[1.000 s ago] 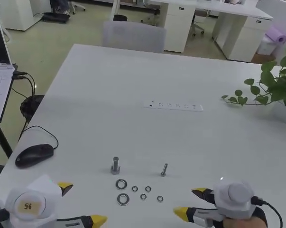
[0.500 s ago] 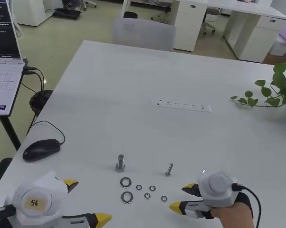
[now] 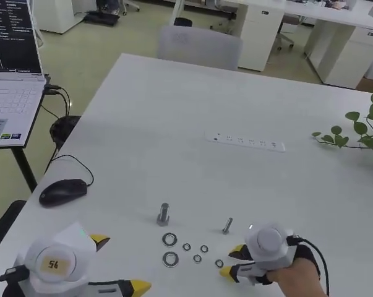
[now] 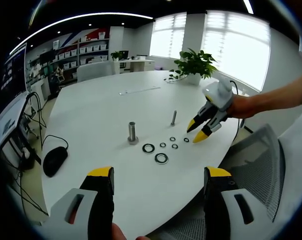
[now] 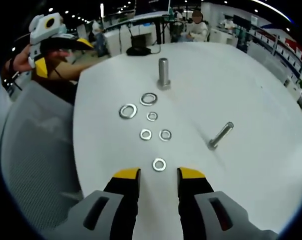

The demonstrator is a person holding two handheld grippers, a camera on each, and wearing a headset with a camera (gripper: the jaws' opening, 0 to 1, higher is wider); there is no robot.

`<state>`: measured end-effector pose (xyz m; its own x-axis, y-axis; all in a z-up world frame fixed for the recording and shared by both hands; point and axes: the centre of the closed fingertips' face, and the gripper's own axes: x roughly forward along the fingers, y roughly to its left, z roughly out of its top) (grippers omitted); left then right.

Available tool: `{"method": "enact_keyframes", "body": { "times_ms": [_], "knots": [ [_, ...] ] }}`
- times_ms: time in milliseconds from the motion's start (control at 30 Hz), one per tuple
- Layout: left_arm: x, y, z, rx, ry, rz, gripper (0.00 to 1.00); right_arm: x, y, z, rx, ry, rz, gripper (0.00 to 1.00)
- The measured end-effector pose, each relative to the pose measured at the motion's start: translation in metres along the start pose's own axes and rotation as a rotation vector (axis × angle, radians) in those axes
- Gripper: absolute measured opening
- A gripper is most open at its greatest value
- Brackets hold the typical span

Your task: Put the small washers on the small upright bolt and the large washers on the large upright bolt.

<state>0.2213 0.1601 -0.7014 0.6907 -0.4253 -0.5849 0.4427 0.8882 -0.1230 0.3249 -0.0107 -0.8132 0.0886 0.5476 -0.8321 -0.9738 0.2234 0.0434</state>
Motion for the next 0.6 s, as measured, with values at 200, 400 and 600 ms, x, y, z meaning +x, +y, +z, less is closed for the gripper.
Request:
{"method": "enact_keyframes", "body": {
  "times_ms": [200,400,600],
  "knots": [
    [0.000,-0.002,-0.001,-0.003,0.000,-0.001,0.73,0.008,0.000,-0.001,-0.048,0.047,0.015,0.26],
    [0.001,-0.005,-0.001,-0.001,0.000,-0.005,0.73,0.011,-0.002,-0.002,-0.128,0.095,0.026,0.25],
    [0.003,-0.007,-0.001,-0.002,-0.003,-0.008,0.72,0.013,0.001,0.000,-0.181,0.107,0.057,0.23]
  ]
}}
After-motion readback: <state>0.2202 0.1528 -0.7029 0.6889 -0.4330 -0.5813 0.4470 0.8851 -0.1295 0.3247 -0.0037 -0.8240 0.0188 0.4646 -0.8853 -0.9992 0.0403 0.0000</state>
